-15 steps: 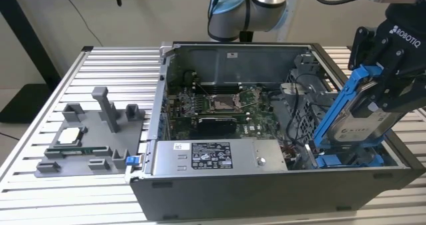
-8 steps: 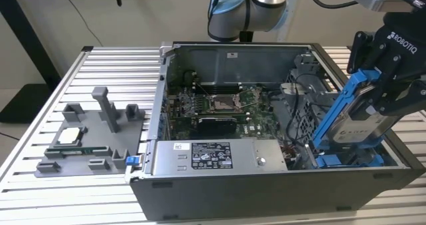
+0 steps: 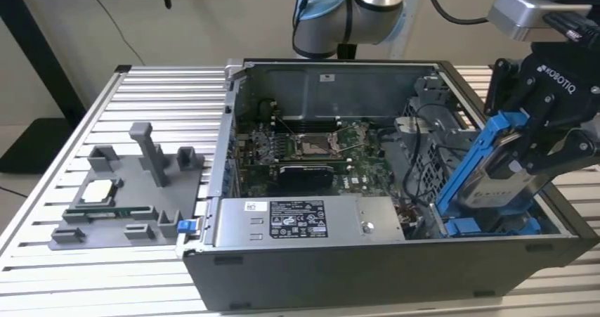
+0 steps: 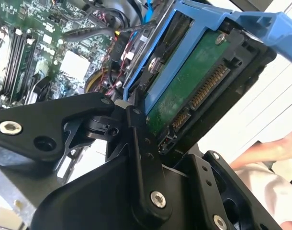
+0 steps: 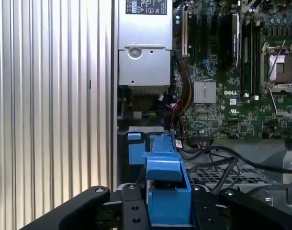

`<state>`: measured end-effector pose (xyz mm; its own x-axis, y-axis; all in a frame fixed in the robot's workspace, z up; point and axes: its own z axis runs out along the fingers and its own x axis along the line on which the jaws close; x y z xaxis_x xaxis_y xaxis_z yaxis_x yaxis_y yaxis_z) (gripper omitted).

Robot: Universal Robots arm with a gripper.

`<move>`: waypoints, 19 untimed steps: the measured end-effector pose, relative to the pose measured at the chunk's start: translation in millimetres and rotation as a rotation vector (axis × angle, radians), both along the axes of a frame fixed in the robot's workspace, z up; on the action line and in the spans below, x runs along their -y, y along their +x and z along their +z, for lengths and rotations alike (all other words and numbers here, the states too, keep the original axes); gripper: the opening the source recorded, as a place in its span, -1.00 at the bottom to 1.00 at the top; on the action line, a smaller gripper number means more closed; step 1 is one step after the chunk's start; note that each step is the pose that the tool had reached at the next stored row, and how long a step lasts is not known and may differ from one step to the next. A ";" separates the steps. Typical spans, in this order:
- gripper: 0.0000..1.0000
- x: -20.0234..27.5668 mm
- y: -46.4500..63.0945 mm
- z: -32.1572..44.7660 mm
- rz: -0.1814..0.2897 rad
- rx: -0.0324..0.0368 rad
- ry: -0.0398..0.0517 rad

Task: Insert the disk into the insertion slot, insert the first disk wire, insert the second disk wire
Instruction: 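Insert the disk into the insertion slot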

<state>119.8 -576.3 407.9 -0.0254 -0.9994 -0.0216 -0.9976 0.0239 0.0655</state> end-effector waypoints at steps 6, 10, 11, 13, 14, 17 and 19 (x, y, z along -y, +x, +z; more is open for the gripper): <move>-1.00 0.2 1.0 -10.4 0.000 -0.0001 0.0006; -1.00 0.1 1.1 -12.0 0.000 -0.0012 0.0009; -1.00 0.2 1.3 -11.8 0.000 -0.0033 0.0015; -1.00 0.3 1.8 -10.3 0.000 -0.0095 0.0033; -1.00 0.4 2.2 -9.2 0.000 -0.0119 0.0040; -1.00 0.5 3.5 -4.4 0.000 -0.0220 0.0026; -1.00 0.7 5.4 -3.2 0.000 -0.0317 0.0026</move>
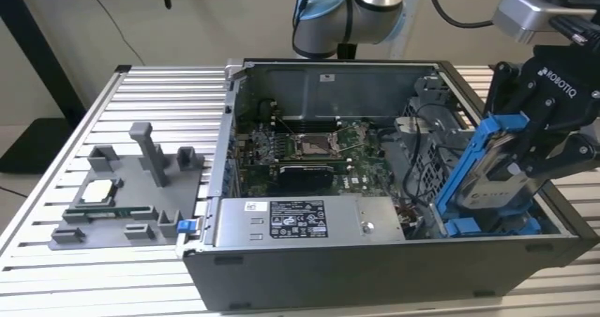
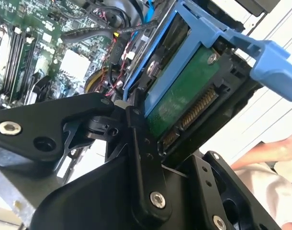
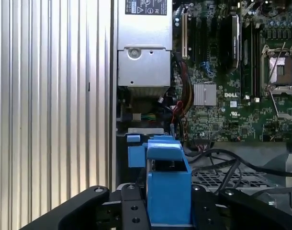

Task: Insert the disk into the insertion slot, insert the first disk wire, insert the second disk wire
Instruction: 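Insert the disk into the insertion slot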

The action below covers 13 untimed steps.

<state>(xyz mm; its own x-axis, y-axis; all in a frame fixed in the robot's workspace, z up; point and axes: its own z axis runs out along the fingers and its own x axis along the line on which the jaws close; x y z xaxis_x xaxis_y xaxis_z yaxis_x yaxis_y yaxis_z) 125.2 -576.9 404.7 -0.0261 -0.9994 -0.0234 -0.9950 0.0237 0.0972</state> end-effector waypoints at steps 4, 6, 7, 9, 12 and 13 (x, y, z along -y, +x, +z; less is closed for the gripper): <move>-1.00 0.1 4.4 -2.8 0.000 -0.0195 0.0002; -1.00 0.3 5.7 -6.2 0.000 -0.0205 0.0000; -1.00 0.4 6.1 -7.9 0.000 -0.0209 0.0000; -1.00 0.5 6.4 -11.7 0.000 -0.0211 0.0000; -1.00 0.6 6.8 -17.1 0.000 -0.0210 0.0000; -1.00 0.6 6.9 -18.9 0.000 -0.0211 -0.0003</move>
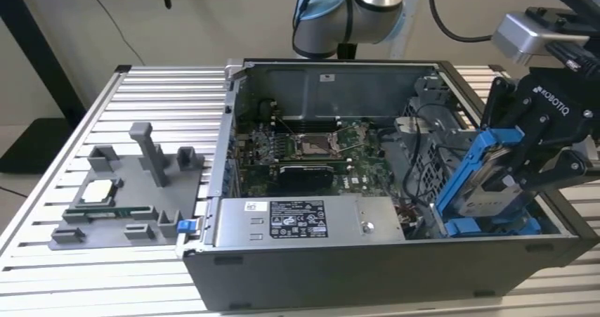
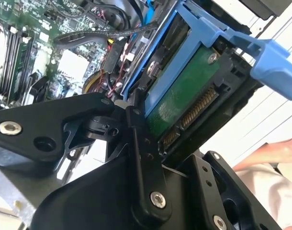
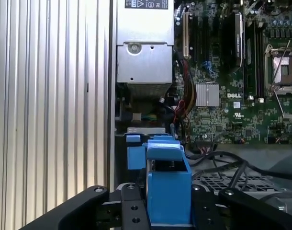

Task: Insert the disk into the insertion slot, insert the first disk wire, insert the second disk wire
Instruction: 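Insert the disk into the insertion slot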

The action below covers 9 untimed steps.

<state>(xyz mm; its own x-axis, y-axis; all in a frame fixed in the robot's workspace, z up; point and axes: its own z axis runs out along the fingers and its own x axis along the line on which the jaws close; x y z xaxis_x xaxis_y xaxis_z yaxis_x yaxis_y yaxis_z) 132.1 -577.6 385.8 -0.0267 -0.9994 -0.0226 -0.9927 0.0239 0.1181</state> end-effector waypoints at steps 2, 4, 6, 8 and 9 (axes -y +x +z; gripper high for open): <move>-1.00 0.0 0.1 -3.6 0.000 0.0000 0.0002; -1.00 0.0 0.2 -7.3 0.000 0.0000 0.0002; -1.00 0.0 0.2 -10.8 0.000 0.0000 0.0001; -1.00 0.0 0.4 -12.8 0.000 0.0000 0.0001; -1.00 0.0 0.4 -12.8 0.000 0.0001 0.0001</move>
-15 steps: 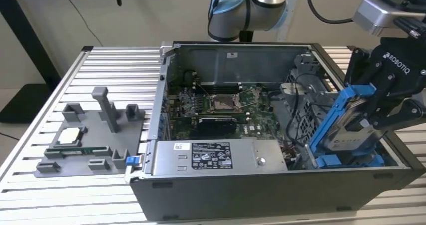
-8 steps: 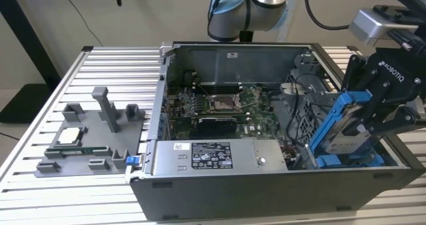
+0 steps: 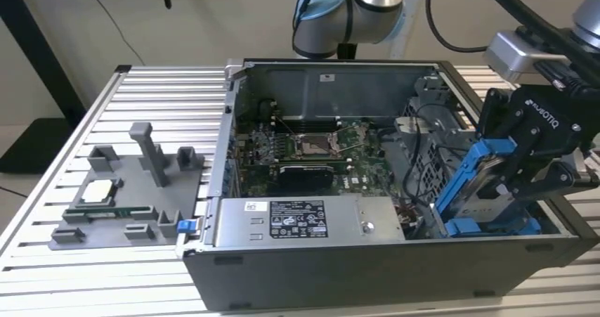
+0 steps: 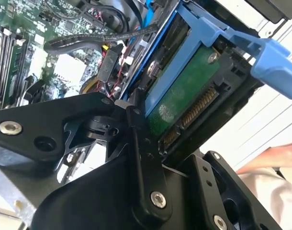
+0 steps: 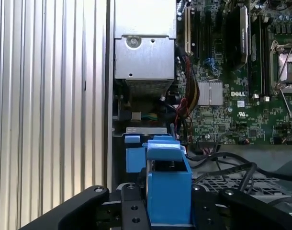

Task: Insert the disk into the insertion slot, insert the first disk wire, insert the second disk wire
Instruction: 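Insert the disk into the insertion slot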

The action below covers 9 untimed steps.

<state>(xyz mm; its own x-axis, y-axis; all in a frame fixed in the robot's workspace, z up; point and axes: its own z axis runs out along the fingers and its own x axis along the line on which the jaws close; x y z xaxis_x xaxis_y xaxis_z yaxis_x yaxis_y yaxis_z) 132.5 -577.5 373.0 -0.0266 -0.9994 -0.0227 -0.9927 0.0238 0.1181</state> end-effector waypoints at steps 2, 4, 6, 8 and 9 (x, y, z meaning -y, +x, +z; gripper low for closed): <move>-1.00 0.0 0.0 0.0 0.000 -0.0001 -0.0001; 1.00 0.1 0.1 0.7 0.000 0.0000 -0.0002; 1.00 0.0 0.1 3.7 0.000 -0.0001 0.0002; 1.00 0.1 0.1 9.1 0.000 -0.0001 0.0001; 1.00 0.0 0.0 12.5 0.000 -0.0002 -0.0001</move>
